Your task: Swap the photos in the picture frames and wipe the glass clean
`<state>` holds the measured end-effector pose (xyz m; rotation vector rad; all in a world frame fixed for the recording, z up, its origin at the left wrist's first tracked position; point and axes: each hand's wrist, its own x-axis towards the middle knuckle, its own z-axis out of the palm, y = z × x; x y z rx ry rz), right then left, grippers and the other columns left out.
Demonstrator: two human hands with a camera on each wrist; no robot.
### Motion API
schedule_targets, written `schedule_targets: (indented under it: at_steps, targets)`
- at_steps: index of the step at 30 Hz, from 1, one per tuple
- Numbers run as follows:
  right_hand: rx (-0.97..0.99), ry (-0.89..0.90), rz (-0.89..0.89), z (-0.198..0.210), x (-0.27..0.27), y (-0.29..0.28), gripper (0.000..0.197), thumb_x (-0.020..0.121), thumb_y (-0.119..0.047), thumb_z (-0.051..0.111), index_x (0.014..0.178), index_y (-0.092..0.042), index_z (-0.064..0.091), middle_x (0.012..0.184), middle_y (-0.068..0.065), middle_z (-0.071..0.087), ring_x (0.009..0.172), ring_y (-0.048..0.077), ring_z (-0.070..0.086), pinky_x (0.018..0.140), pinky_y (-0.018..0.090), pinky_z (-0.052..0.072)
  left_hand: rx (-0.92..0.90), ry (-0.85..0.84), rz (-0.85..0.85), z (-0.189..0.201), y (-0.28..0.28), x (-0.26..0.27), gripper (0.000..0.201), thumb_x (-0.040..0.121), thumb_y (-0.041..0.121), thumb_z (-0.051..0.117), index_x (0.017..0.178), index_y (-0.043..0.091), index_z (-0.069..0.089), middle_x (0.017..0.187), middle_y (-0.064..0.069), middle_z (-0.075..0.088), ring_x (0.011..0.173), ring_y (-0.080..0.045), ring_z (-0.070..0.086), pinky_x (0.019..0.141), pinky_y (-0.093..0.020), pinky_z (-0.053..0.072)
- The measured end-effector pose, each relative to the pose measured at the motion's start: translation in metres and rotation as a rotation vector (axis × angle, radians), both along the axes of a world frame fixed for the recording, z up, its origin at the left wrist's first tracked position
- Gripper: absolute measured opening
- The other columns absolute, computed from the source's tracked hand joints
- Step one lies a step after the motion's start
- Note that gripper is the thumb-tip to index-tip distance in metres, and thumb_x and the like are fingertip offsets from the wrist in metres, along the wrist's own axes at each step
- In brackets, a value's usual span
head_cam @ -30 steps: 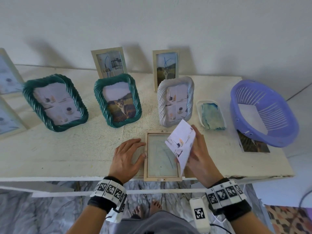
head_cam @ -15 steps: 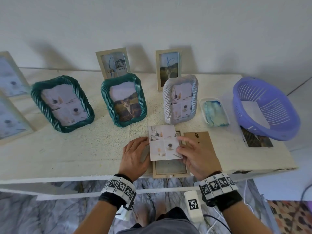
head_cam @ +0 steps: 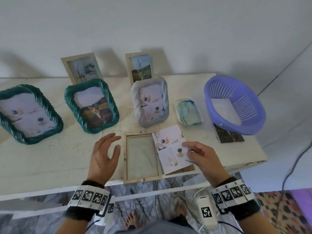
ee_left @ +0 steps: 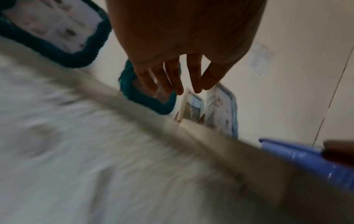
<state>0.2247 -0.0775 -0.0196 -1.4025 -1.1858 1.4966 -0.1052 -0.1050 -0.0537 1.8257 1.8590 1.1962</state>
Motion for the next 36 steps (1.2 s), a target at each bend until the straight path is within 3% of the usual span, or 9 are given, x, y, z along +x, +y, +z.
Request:
schedule_targets:
  at_steps: [4, 7, 12, 17, 20, 22, 28, 32, 36]
  targets:
    - [0.002, -0.029, -0.018, 0.001, 0.068, -0.003, 0.031, 0.092, 0.01, 0.054, 0.107, -0.01, 0.071, 0.104, 0.023, 0.07, 0.093, 0.026, 0.066, 0.086, 0.042, 0.054, 0.109, -0.043, -0.077, 0.048, 0.018, 0.067, 0.025, 0.093, 0.02, 0.056, 0.113, 0.011, 0.067, 0.114, -0.003, 0.067, 0.106, -0.017, 0.063, 0.09, -0.029, 0.05]
    - [0.0, -0.054, -0.023, 0.0, 0.117, -0.005, 0.03, 0.091, 0.012, 0.053, 0.109, -0.006, 0.07, 0.104, 0.025, 0.07, 0.091, 0.023, 0.065, 0.081, 0.035, 0.054, 0.065, -0.035, -0.231, 0.073, 0.042, 0.142, 0.027, 0.093, 0.028, 0.056, 0.115, 0.016, 0.067, 0.107, 0.004, 0.068, 0.098, -0.007, 0.063, 0.084, -0.017, 0.048]
    - [-0.013, -0.028, -0.025, -0.004, 0.181, -0.004, 0.027, 0.091, 0.011, 0.055, 0.109, -0.004, 0.07, 0.108, 0.03, 0.065, 0.09, 0.02, 0.063, 0.075, 0.025, 0.055, -0.048, 0.094, -0.393, 0.076, 0.08, 0.252, 0.038, 0.09, 0.04, 0.054, 0.124, 0.024, 0.062, 0.122, 0.003, 0.059, 0.111, -0.015, 0.058, 0.09, -0.031, 0.05]
    - [-0.075, 0.01, -0.021, -0.004, 0.219, -0.003, 0.041, 0.074, -0.003, 0.061, 0.11, -0.018, 0.072, 0.118, 0.011, 0.068, 0.097, 0.021, 0.065, 0.073, 0.025, 0.054, -0.244, 0.312, -0.385, 0.059, 0.109, 0.315, 0.053, 0.089, 0.04, 0.067, 0.138, 0.033, 0.05, 0.156, -0.007, 0.026, 0.139, -0.03, 0.032, 0.101, -0.05, 0.044]
    - [-0.101, -0.056, 0.091, -0.006, 0.233, -0.001, 0.051, 0.084, 0.008, 0.053, 0.122, -0.025, 0.062, 0.132, 0.005, 0.059, 0.098, 0.033, 0.062, 0.073, 0.024, 0.054, -0.247, 0.397, -0.332, 0.051, 0.121, 0.333, 0.049, 0.086, 0.049, 0.069, 0.13, 0.029, 0.058, 0.157, -0.009, 0.025, 0.143, -0.032, 0.026, 0.102, -0.051, 0.042]
    - [-0.09, -0.154, 0.187, -0.007, 0.24, 0.001, 0.058, 0.082, -0.001, 0.054, 0.132, -0.03, 0.055, 0.138, 0.01, 0.054, 0.11, 0.044, 0.054, 0.078, 0.026, 0.055, -0.237, 0.411, -0.31, 0.05, 0.125, 0.336, 0.042, 0.087, 0.046, 0.069, 0.122, 0.025, 0.063, 0.156, -0.01, 0.029, 0.142, -0.033, 0.027, 0.102, -0.051, 0.04]
    - [-0.049, -0.351, 0.382, -0.004, 0.254, 0.014, 0.07, 0.081, -0.019, 0.063, 0.14, -0.043, 0.033, 0.138, -0.02, 0.043, 0.123, 0.013, 0.05, 0.106, 0.038, 0.045, -0.22, 0.328, -0.307, 0.06, 0.138, 0.326, 0.037, 0.088, 0.042, 0.068, 0.122, 0.028, 0.062, 0.156, -0.01, 0.033, 0.139, -0.035, 0.033, 0.108, -0.052, 0.037]
    - [0.02, -0.596, 0.495, 0.003, 0.261, 0.034, 0.066, 0.094, -0.016, 0.055, 0.151, -0.028, 0.026, 0.111, -0.015, 0.045, 0.088, 0.005, 0.05, 0.085, 0.018, 0.045, -0.245, 0.272, -0.322, 0.074, 0.148, 0.322, 0.038, 0.089, 0.042, 0.069, 0.124, 0.03, 0.061, 0.157, -0.008, 0.033, 0.139, -0.036, 0.034, 0.109, -0.051, 0.036]
    - [0.147, -0.685, 0.566, 0.01, 0.26, 0.06, 0.062, 0.097, -0.021, 0.055, 0.152, -0.021, 0.027, 0.111, -0.005, 0.047, 0.079, 0.006, 0.054, 0.081, 0.021, 0.047, -0.261, 0.246, -0.329, 0.079, 0.151, 0.318, 0.038, 0.088, 0.043, 0.068, 0.124, 0.031, 0.061, 0.157, -0.007, 0.033, 0.139, -0.035, 0.034, 0.109, -0.051, 0.036]
